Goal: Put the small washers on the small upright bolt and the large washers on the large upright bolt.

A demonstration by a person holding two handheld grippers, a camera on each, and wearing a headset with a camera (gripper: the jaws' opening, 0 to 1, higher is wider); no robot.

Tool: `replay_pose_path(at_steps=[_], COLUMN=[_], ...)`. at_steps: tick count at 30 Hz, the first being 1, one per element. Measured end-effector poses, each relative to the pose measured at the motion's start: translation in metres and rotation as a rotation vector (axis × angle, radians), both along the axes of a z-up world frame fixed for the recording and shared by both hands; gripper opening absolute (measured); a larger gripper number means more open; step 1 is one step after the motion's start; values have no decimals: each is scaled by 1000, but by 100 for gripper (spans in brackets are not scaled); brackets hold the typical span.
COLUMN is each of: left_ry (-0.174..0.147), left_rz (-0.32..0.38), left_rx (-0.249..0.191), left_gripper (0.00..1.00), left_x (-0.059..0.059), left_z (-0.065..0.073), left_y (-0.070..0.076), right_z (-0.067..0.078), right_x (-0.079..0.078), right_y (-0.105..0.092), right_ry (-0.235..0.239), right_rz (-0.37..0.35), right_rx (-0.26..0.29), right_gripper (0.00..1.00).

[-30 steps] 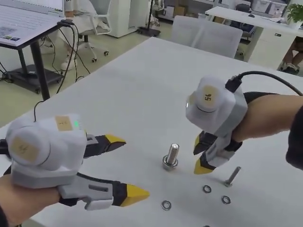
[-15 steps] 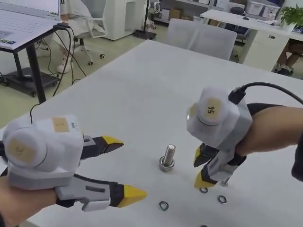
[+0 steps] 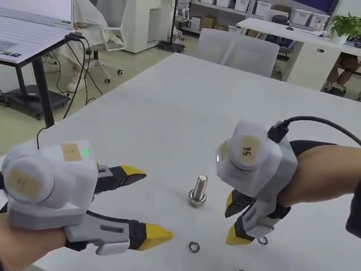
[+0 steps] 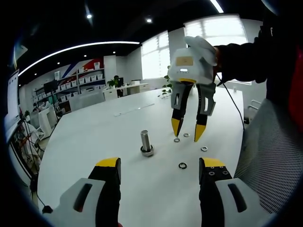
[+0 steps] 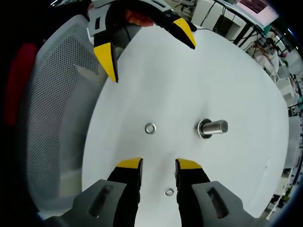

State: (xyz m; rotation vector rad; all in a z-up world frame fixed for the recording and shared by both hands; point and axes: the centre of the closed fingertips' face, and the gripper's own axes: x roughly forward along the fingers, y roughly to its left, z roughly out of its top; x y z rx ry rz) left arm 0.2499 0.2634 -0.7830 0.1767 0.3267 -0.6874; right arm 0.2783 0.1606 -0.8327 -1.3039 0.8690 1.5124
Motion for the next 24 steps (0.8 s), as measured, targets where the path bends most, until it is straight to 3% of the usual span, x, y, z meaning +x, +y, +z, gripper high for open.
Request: replay_pose_path(at_steps=[11, 24], left_ry=[-10, -8], left_rz=[-3, 7], left_rx=[2, -4], left_gripper=[66, 65], left_x=[-2, -5], left_z=[4, 2], left_y=[0, 5], right_z=[-3, -18], right_x=[-16, -25], right_y=[12, 29], right_ry=[12, 40], right_rz=[40, 73], right_rx=[-5, -20], right_gripper=[29, 27])
